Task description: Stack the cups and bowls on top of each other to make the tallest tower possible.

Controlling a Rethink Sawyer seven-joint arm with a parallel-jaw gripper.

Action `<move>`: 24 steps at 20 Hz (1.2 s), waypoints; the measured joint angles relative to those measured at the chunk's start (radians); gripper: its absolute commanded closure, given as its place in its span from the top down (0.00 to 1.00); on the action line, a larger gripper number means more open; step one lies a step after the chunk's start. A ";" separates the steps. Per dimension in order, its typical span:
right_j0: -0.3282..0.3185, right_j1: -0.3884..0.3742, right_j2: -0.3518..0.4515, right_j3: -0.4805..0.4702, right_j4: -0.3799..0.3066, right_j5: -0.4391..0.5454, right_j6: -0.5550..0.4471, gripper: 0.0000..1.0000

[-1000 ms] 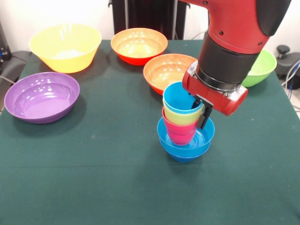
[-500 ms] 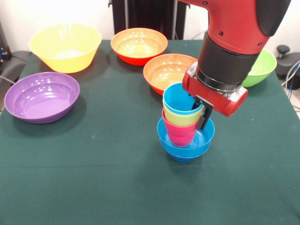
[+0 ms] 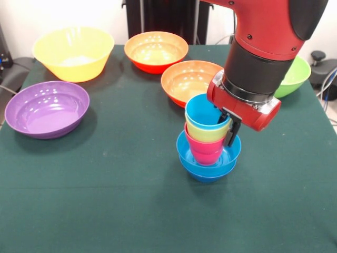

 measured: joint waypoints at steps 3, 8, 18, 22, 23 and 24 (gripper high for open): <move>0.001 0.000 0.000 0.000 0.006 0.000 0.000 0.00; 0.004 0.000 0.000 0.001 0.010 0.000 0.000 0.00; 0.018 0.000 0.000 0.009 0.011 -0.012 0.000 0.00; 0.021 0.000 0.000 0.016 0.013 -0.040 0.000 0.00; 0.021 0.000 0.000 0.017 0.013 -0.044 0.000 0.00; 0.021 0.000 0.000 0.018 0.013 -0.046 0.000 0.00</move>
